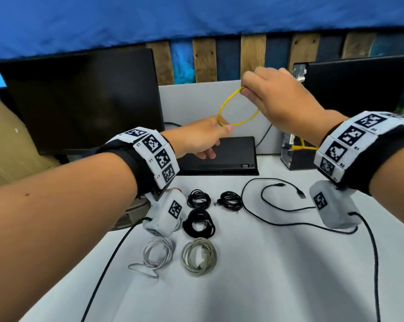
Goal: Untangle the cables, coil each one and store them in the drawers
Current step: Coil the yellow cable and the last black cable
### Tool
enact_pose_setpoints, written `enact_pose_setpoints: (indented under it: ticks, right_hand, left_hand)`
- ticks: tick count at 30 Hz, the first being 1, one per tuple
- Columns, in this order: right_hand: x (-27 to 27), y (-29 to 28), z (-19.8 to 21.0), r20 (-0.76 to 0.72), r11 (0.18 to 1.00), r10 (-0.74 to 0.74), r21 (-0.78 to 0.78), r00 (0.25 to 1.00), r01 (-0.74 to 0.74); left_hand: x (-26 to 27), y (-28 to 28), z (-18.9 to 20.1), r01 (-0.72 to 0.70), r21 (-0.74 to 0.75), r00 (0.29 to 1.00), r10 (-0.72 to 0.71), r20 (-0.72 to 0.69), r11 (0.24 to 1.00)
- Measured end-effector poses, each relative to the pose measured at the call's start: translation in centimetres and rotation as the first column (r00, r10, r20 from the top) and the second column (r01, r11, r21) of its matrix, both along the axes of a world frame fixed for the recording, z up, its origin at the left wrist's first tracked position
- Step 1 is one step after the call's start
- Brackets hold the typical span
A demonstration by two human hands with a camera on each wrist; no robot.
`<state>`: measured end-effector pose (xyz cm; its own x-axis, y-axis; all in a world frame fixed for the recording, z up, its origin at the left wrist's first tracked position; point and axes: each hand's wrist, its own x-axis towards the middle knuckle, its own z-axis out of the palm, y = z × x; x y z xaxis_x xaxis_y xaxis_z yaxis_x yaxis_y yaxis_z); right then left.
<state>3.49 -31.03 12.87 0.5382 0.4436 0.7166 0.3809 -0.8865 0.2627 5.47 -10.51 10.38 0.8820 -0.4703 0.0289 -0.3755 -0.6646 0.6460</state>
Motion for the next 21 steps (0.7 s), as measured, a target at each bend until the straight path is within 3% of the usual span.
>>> enact_pose_setpoints:
  ticks: [7, 12, 15, 18, 21]
  right_hand:
    - [-1.9, 2.6, 1.5, -0.099, 0.997, -0.048, 0.048, 0.994, 0.053]
    - [-4.4, 8.1, 3.9, -0.171, 0.962, 0.028, 0.271, 0.985, 0.02]
    - [-6.0, 12.1, 5.1, -0.215, 0.921, 0.175, 0.381, 0.961, -0.083]
    - [-8.4, 16.0, 5.3, -0.308, 0.874, 0.312, 0.464, 0.899, -0.144]
    - [-11.2, 19.3, 4.2, -0.418, 0.777, 0.516, 0.597, 0.748, -0.203]
  left_hand:
    - [-1.6, 3.5, 3.4, -0.119, -0.256, 0.985, 0.146, 0.091, 0.959]
    - [-4.9, 8.1, 5.6, -0.037, -0.535, 0.977, 0.143, 0.157, 0.844]
    - [-7.5, 10.8, 6.1, 0.026, -0.67, 0.976, 0.125, 0.176, 0.742]
    - [-10.8, 14.0, 6.3, 0.057, -0.773, 0.979, 0.116, 0.167, 0.632]
    - [-14.2, 17.1, 5.7, 0.114, -0.77, 0.973, 0.087, 0.214, 0.627]
